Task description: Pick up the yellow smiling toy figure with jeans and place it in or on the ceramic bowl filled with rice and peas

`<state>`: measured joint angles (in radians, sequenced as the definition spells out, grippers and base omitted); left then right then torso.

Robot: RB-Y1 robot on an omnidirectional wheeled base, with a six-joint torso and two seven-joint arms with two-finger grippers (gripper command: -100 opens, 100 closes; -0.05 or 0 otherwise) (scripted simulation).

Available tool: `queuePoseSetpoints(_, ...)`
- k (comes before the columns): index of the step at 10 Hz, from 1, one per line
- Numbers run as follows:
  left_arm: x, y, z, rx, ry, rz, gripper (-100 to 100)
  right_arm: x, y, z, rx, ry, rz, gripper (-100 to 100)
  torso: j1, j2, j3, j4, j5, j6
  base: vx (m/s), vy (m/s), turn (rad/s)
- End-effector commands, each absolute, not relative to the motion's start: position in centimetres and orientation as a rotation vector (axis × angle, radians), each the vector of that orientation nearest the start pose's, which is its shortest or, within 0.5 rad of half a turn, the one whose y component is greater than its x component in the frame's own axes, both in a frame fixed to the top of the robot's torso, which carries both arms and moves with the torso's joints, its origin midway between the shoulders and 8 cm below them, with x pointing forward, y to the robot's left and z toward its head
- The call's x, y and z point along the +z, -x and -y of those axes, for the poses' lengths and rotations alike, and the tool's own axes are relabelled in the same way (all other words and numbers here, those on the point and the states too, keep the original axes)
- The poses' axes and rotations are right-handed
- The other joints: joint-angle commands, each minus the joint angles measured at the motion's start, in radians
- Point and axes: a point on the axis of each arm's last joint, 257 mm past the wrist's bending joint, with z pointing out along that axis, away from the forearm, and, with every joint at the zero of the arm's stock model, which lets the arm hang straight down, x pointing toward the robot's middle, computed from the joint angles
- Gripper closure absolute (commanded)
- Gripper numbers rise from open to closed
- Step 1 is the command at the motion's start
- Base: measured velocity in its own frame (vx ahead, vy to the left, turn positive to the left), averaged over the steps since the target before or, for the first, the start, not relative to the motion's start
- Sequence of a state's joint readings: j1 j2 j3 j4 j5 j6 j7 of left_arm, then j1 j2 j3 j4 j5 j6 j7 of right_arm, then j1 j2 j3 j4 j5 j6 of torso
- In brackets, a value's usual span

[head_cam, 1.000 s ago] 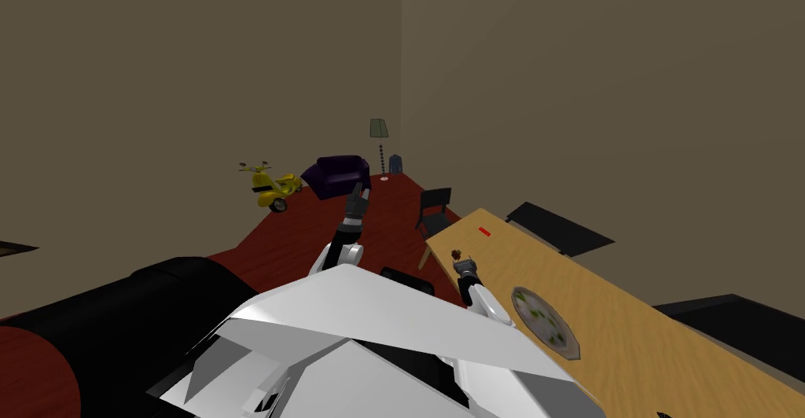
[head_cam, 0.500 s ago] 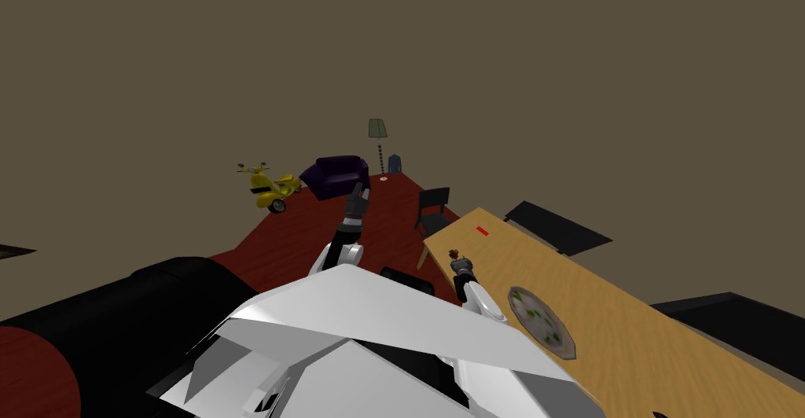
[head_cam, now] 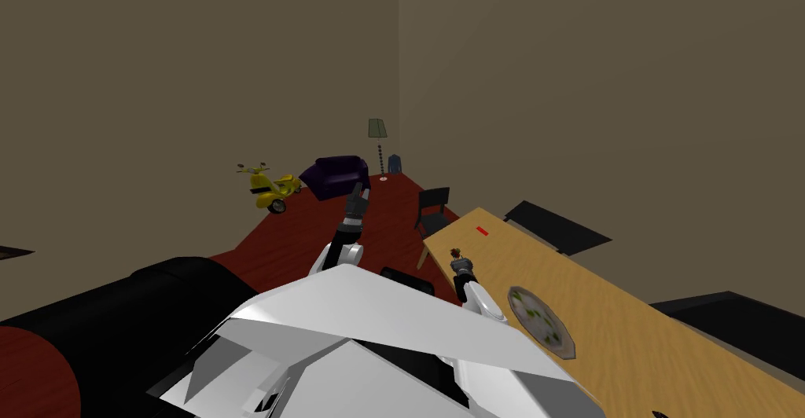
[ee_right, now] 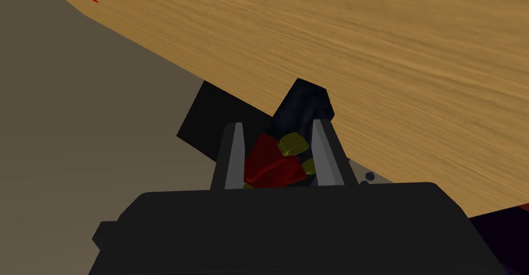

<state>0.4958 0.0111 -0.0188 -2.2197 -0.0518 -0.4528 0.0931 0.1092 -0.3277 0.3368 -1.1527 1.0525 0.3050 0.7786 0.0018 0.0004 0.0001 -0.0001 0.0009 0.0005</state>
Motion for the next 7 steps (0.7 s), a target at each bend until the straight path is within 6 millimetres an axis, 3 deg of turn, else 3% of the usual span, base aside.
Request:
queuePoseSetpoints(1, -1.1, -36.5, -27.0, -1.35, 0.744, -0.698, 0, -50.4, -39.0, 34.1, -0.574, 0.656, -2.163, 100, 0.0, 0.0, 0.0, 0.0, 0.0, 0.0, -0.018, 0.059, 0.045)
queuePoseSetpoints(4, -1.1, -36.5, -27.0, -1.35, 0.744, -0.698, 0, -49.6, -38.4, 36.8, -0.578, 0.651, -2.168, 100, 0.007, 0.004, 0.002, 0.0, 0.001, 0.0, -0.053, 0.115, 0.024)
queuePoseSetpoints(5, -1.1, -36.5, -27.0, -1.35, 0.744, -0.698, 0, -49.8, -38.5, 36.3, -0.581, 0.652, -2.167, 100, 0.008, 0.004, 0.002, 0.0, 0.002, 0.0, -0.024, 0.052, -0.008)
queuePoseSetpoints(6, -1.1, -36.5, -27.0, -1.35, 0.744, -0.698, 0, -49.9, -38.5, 36.4, -0.579, 0.651, -2.169, 0, 0.005, 0.002, 0.001, 0.001, 0.001, -0.001, -0.005, 0.01, -0.001)
queuePoseSetpoints(7, -1.1, -36.5, -27.0, -1.35, 0.744, -0.698, 0, -49.5, -38.7, 37.2, -0.589, 0.683, -2.155, 100, 0.002, 0.001, 0.001, 0.0, 0.001, -0.001, -0.054, -0.011, -0.196)
